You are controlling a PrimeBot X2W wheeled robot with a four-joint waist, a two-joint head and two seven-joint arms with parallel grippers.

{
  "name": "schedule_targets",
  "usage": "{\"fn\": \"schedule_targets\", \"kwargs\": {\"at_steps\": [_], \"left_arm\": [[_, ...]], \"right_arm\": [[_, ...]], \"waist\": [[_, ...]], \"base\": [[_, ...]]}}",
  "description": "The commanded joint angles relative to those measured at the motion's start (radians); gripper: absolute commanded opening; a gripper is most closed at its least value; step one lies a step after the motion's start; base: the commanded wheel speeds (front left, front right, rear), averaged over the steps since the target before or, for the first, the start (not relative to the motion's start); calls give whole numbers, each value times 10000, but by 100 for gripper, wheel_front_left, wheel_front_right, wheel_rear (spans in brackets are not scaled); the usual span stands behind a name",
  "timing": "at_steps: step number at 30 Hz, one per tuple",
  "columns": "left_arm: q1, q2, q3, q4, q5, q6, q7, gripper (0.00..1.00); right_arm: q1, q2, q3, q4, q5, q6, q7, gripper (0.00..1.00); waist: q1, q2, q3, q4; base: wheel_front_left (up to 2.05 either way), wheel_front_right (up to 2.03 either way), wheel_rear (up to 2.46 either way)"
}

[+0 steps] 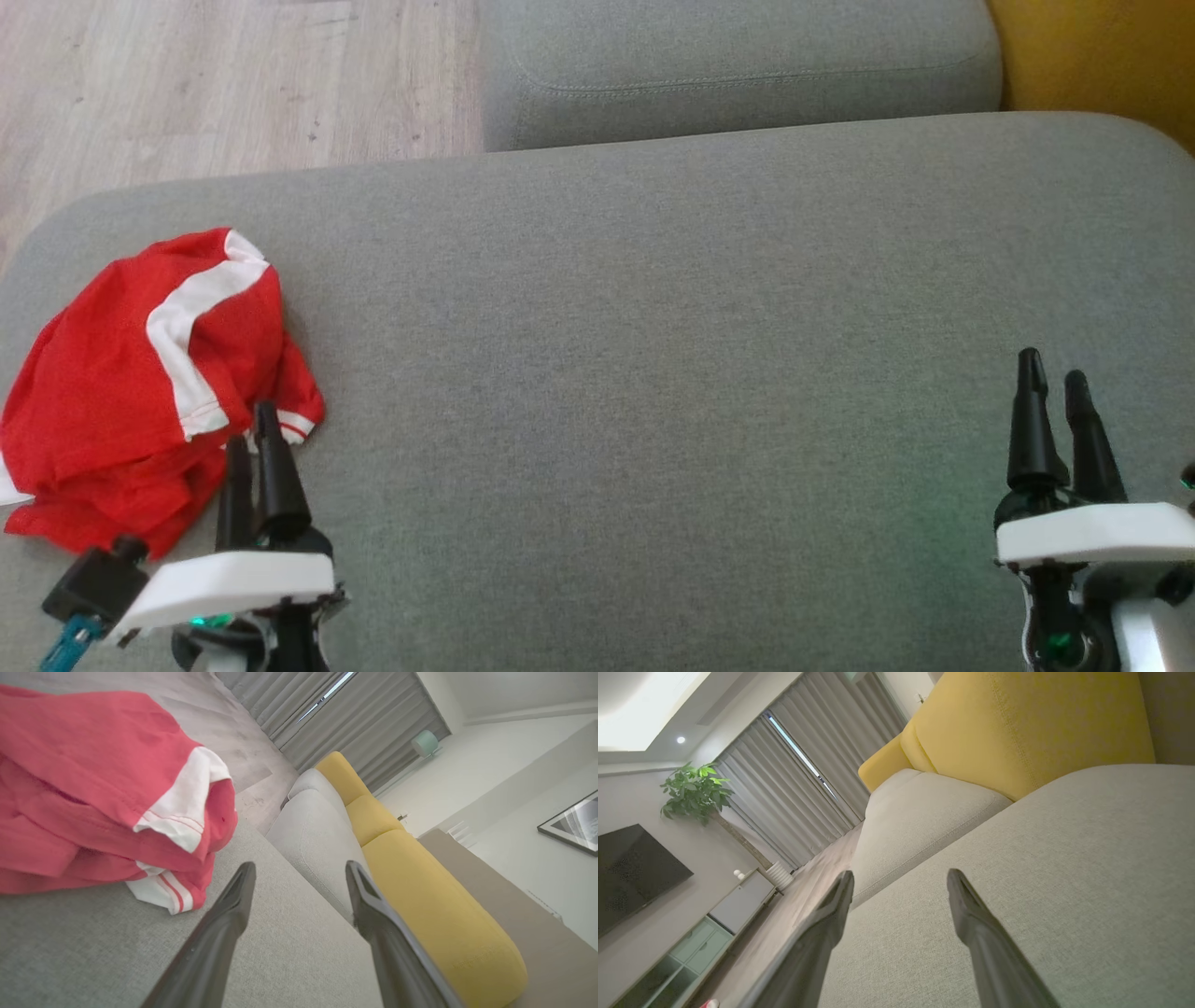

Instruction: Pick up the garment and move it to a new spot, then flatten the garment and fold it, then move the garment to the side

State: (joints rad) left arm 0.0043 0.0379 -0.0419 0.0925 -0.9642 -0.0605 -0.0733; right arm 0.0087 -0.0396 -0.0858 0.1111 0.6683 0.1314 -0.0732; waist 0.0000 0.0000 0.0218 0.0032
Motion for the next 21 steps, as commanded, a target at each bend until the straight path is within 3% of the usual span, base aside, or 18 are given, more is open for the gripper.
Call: {"fn": "schedule_targets", "kwargs": {"at_steps": [1,16,21], "left_arm": [[-428,85,5,-425,435,49,-117,100],[-468,103,-1261,-613,3779,166,-533,100],[-524,207,-1760,-633,4824,462,-711,100]], "right_arm": [[-469,-65,152,-456,-415,-4,-133,100],[-479,-74,403,-771,-2663,-5,-545,100],[-409,-79,457,-818,-3660,-5,-722,100]], "waist": [[0,0,-1,-1],[0,0,1,-71],[0,0,-16,-41]], "base": [[0,0,0],[0,0,0],[0,0,0]]}}
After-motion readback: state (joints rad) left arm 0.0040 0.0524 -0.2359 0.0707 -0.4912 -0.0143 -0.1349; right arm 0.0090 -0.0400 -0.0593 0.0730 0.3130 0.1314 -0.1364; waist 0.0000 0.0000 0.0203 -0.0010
